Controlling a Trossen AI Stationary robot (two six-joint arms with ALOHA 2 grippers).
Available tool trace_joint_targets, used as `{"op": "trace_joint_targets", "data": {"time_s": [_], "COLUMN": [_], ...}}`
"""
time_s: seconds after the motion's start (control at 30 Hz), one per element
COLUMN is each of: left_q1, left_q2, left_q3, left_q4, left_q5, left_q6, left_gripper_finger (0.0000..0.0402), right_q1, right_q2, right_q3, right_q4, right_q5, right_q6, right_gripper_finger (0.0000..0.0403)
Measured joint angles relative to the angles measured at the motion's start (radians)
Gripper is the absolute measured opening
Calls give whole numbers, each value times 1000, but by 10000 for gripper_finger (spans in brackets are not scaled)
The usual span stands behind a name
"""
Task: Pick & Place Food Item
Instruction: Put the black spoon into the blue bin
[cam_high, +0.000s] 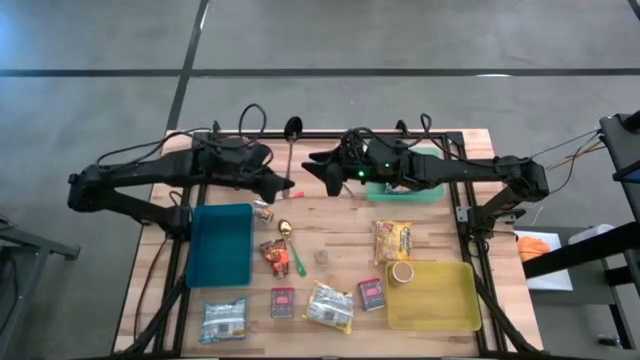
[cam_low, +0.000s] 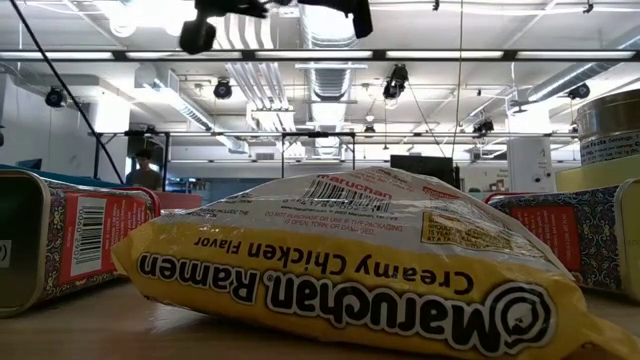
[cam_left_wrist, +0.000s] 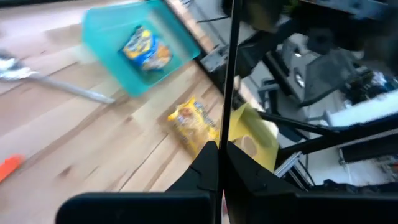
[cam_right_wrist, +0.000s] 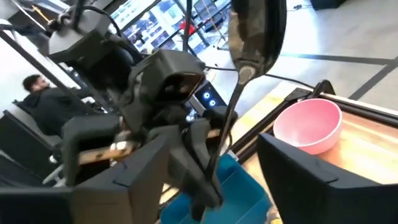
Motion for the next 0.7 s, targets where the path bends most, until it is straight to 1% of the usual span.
{"op": "trace_joint_targets", "data": {"time_s": [0.13, 0.27, 0.37, 0.43, 0.5, 0.57, 0.7], "left_q1": [-10, -46, -106, -159, -224, -295, -423], "left_q2": [-62, -127, -152, -155, -154, -152, -152], "left_q3": [-2, -2, -2, -2, -10, -35, -118], "left_q4": [-142, -338, -544, -674, -764, -794, -767], "left_q5": [-4, -18, -21, -23, -49, -73, -81], "left_q6": [-43, -68, -99, -146, -216, -301, -481], "left_gripper_finger": [6, 6, 6, 6, 6, 6, 6], "right_q1": [-11, -28, -44, -52, -60, -67, -79], "right_q2": [-1, 1, 2, 2, 2, 2, 2], "right_q3": [0, 0, 0, 0, 0, 0, 0], "right_q4": [-52, -124, -139, -139, -140, -139, -136], "right_q5": [1, 3, 1, 2, 2, 2, 1], "right_q6": [5, 21, 30, 30, 30, 30, 30], "right_gripper_finger": [271, 277, 278, 278, 278, 278, 278]}}
